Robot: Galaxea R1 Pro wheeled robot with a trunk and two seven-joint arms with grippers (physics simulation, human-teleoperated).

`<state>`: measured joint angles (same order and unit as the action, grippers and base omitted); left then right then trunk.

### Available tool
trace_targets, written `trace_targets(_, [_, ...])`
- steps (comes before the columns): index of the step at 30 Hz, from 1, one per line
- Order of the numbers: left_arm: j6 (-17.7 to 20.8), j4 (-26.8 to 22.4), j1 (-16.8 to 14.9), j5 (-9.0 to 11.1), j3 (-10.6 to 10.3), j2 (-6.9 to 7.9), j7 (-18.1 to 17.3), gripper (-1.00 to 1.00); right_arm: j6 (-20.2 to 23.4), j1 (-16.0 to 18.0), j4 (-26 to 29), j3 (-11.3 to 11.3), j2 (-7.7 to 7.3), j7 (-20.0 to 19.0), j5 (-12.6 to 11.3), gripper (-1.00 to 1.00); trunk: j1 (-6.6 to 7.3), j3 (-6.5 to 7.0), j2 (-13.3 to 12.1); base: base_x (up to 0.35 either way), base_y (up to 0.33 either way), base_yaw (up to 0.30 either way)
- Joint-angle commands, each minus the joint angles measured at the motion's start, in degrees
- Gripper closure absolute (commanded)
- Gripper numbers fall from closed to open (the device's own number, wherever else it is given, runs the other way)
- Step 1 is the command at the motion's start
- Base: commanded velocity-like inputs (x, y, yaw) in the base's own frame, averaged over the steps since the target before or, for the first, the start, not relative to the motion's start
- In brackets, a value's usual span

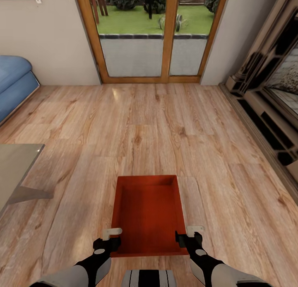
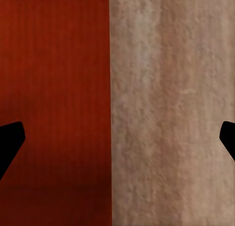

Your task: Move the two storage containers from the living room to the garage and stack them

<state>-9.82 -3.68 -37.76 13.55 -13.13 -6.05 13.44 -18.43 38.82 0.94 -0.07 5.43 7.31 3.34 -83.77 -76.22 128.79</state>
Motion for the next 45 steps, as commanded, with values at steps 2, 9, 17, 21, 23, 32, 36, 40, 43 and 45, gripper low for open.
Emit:
trace_targets(2, [-0.19, 0.06, -0.03, 0.51, -0.5, -0.01, 0.19, -1.0, -0.12, 0.03, -0.06, -0.01, 0.02, 0.33, 0.36, -1.0, 0.01, -0.03, 0.01, 0.0, 0.0, 0.0])
trace_targets(9, [-0.19, 0.05, -0.04, 0.51, -0.5, -0.01, 0.18, -1.0, -0.12, 0.03, -0.06, -0.01, 0.02, 0.33, 0.36, -1.0, 0.01, -0.03, 0.01, 0.0, 0.0, 0.0])
trace_targets(17, [-0.19, 0.07, -0.03, 0.52, -0.5, -0.01, 0.19, -1.0, -0.12, 0.03, -0.06, -0.01, 0.02, 0.33, 0.36, -1.0, 0.01, -0.03, 0.01, 0.0, 0.0, 0.0])
trace_targets(21, [-0.19, 0.07, -0.03, 0.51, -0.5, -0.01, 0.18, -1.0, -0.04, 0.03, -0.06, -0.01, 0.08, 0.33, 0.36, -1.0, 0.01, -0.03, 0.01, 0.0, 0.0, 0.0])
trace_targets(23, [-0.19, 0.07, -0.03, 0.52, -0.5, -0.01, 0.18, -1.0, -0.03, 0.03, -0.06, -0.01, 0.04, 0.33, 0.36, -1.0, 0.01, -0.03, 0.01, 0.0, 0.0, 0.0])
trace_targets(32, [-0.19, 0.07, -0.03, 0.51, -0.5, -0.01, 0.18, -1.0, -0.09, 0.03, -0.06, -0.01, 0.1, 0.33, 0.36, -1.0, 0.01, -0.03, 0.01, 0.0, 0.0, 0.0])
trace_targets(36, [-0.19, 0.07, -0.03, 0.51, -0.5, -0.01, 0.19, -1.0, -0.11, 0.03, -0.06, -0.01, 0.1, 0.33, 0.36, -1.0, 0.01, -0.03, 0.01, 0.0, 0.0, 0.0])
trace_targets(40, [-0.19, 0.06, -0.04, 0.51, -0.5, -0.01, 0.18, -1.0, -0.12, 0.03, -0.06, -0.01, 0.1, 0.33, 0.36, -1.0, 0.01, -0.03, 0.01, 0.0, 0.0, 0.0])
trace_targets(43, [-0.19, 0.04, -0.03, 0.51, -0.5, -0.01, 0.19, -1.0, -0.12, 0.03, -0.06, -0.01, 0.1, 0.33, 0.36, -1.0, 0.01, -0.03, 0.01, 0.0, 0.0, 0.0])
trace_targets(45, [-0.19, 0.06, -0.04, 0.51, -0.5, -0.01, 0.19, -1.0, -0.12, 0.03, -0.06, -0.01, 0.1, 0.33, 0.36, -1.0, 0.01, -0.03, 0.01, 0.0, 0.0, 0.0])
